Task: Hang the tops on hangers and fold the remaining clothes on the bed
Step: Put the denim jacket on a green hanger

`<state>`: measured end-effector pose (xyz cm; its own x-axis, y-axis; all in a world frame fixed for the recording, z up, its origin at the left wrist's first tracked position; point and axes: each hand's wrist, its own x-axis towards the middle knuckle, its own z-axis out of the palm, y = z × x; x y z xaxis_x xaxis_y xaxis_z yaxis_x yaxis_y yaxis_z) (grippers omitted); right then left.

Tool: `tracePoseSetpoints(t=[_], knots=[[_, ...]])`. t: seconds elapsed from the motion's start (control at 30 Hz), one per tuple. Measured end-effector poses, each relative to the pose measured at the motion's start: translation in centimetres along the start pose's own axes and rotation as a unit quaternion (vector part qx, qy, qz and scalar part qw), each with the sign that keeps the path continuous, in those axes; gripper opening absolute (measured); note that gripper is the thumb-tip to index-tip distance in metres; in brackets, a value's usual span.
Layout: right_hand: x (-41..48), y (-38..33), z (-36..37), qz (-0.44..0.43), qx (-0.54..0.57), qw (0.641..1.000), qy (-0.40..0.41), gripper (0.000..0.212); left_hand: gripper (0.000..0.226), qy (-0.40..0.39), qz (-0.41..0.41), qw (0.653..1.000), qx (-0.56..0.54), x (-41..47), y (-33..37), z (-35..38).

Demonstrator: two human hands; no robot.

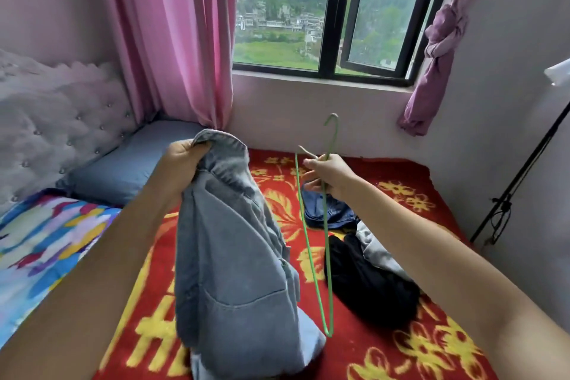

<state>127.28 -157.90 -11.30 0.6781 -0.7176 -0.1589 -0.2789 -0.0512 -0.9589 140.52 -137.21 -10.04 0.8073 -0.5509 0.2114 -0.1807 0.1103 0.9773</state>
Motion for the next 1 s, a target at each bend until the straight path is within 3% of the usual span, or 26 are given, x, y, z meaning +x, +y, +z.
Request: tracePoseSetpoints(t=[0.2, 0.4, 0.57, 0.63, 0.77, 0.9, 1.0], knots=[[1.0, 6.5, 0.4, 0.071, -0.159, 0.981, -0.085, 0.028, 0.036, -0.003, -0.001, 1.000, -0.023, 0.7, 2.6, -1.7], [0.6, 10.9, 6.3, -0.029, -0.176, 0.972, -0.155, 0.063, 0.046, 0.008, 0.003, 0.999, -0.048, -0.6, 5.1, -1.9], [0.4, 12.6, 11.0, -0.109, -0.123, 0.975, -0.150, 0.047, 0.055, 0.021, 0.005, 0.998, -0.052, -1.6, 6.5, -2.0], [0.9, 12.5, 11.8, -0.126, -0.131, 0.976, -0.118, 0.035, 0.050, 0.031, 0.004, 0.997, -0.070, -1.9, 6.8, -2.5], [2.4, 12.8, 11.7, -0.123, -0.120, 0.980, -0.103, 0.037, 0.028, 0.077, 0.000, 0.992, -0.098, -2.1, 7.2, -4.2], [2.9, 10.8, 7.2, -0.123, -0.044, 0.989, -0.067, 0.039, 0.029, 0.128, -0.020, 0.991, -0.034, -1.9, 5.9, -6.5], [3.4, 8.4, 2.2, -0.138, 0.038, 0.989, -0.034, 0.042, 0.028, 0.152, -0.066, 0.973, 0.162, -0.6, 2.4, -9.2]])
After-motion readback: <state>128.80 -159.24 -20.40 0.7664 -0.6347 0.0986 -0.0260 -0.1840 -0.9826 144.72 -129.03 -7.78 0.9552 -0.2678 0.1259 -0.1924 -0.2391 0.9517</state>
